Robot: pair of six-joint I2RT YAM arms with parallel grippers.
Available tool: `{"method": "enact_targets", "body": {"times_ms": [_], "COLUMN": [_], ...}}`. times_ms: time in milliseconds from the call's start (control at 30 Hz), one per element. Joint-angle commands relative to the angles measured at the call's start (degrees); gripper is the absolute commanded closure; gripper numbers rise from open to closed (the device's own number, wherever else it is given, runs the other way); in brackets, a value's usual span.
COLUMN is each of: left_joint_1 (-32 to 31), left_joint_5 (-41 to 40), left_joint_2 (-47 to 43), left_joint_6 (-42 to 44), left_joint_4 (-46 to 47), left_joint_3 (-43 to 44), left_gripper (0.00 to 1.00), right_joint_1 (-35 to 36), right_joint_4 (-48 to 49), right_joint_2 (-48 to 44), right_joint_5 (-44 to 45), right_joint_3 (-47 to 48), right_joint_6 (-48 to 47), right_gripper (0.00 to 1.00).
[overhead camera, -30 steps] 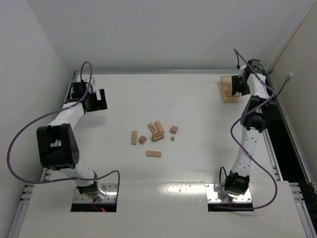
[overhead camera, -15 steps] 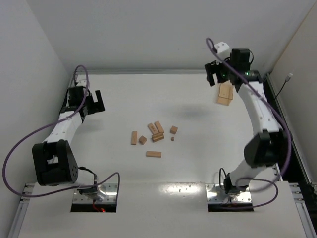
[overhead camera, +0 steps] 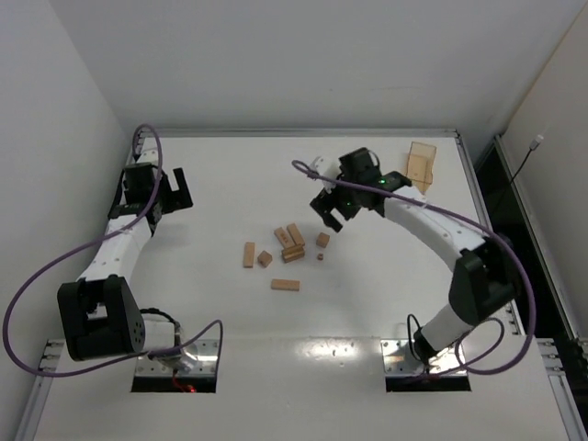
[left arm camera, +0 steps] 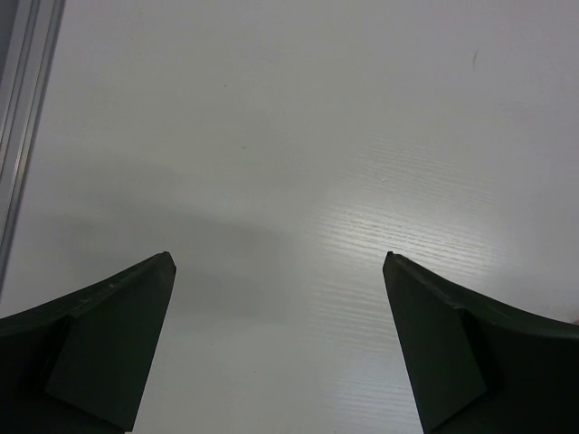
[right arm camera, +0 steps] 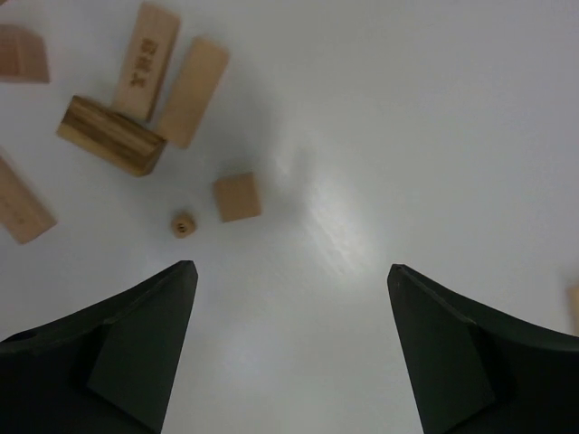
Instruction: Build the wood block tower
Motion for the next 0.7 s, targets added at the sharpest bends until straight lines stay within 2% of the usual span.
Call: {"method": "enact_targets", "body": {"times_ms": [0,133,200,267,333,500,667], "left_joint_1": [-0.4,-0.4,-0.4,-0.4,-0.4,-0.4,-0.4], "left_joint_5": [-1.5,-2.0,-2.0,-2.5,-3.1,-3.7,-3.7], "left_joint_2": [-3.0,-3.0,-3.0,-3.0,-3.0,-1.9,-1.4], "left_joint_6": [0.1,0.6,0.6,1.2,1.2,1.8,1.8], "left_joint_4": [1.7,1.7,1.7,1.7,1.7,1.7,1.7], "left_joint_3": [-1.0,-1.0,-1.0,-1.0,-1.0,-1.0,-1.0], "left_gripper": [0.00,0.00,0.00,0.00,0.00,0.00,0.00], "right_joint_1": [3.0,4.2,6.0,7.1,8.4,10.2,13.7], "right_joint_4": [1.8,-1.4,0.8,2.5,2.5,0.1,0.9], "right_joint_2": [3.9,13.5,15.9,17.0,19.6,24.2,25.3], "right_joint_5": [0.3,-2.1,-2.1,-1.6,-1.6,-4.2,1.6], "right_joint_3": [3.2,11.0,11.6,12.1,13.9,17.8,17.2], "right_joint_6": [6.8,16.0,19.7,21.1,22.5,23.8,25.0], "right_gripper": [0.14,0.14,0.13,0.11,0.00,0.00,0.00]}}
